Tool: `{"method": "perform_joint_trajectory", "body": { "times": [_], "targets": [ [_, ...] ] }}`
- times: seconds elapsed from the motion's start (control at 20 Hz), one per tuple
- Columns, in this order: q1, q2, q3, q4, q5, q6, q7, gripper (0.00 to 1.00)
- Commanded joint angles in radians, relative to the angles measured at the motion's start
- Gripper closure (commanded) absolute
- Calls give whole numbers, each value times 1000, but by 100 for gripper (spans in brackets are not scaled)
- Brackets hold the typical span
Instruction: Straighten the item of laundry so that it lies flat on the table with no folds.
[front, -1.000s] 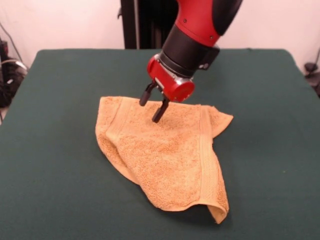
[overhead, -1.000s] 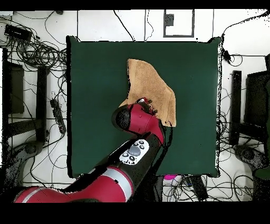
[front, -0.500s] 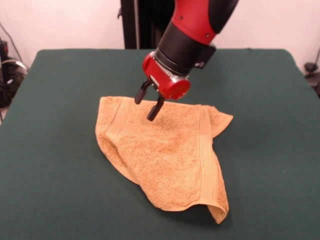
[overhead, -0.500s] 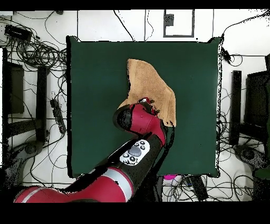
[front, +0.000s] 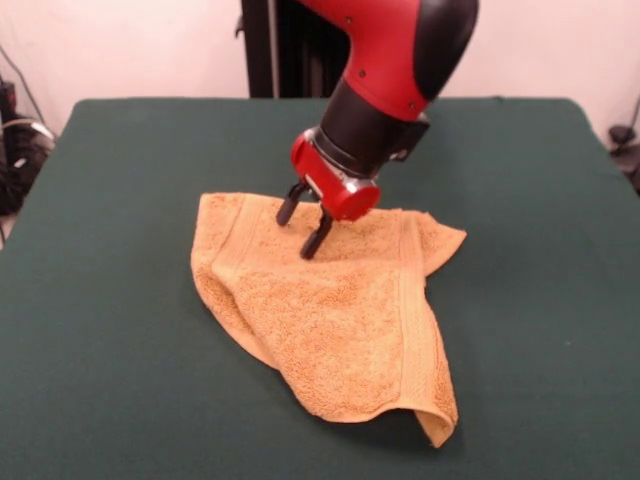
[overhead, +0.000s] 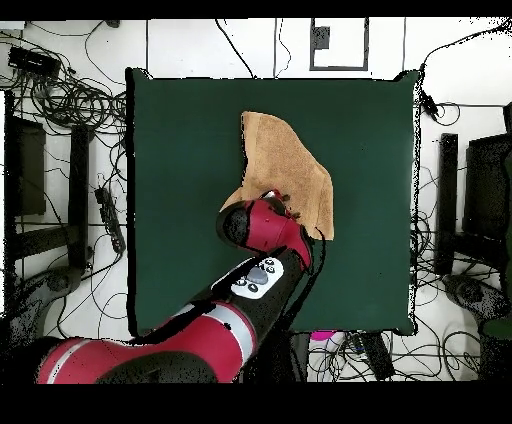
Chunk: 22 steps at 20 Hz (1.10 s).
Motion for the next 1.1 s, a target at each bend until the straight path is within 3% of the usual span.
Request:
{"method": "perform_joint_trajectory", "body": {
  "times": [0.05, 0.4, 0.85, 1.1],
  "targets": [
    [11, 79, 192, -85, 17, 22, 99, 0],
    [47, 81, 184, -99, 32, 134, 116, 0],
    [-102, 48, 458, -91, -28, 226, -74, 0],
    [-130, 44, 521, -92, -53, 252, -100, 0]
  ]
}}
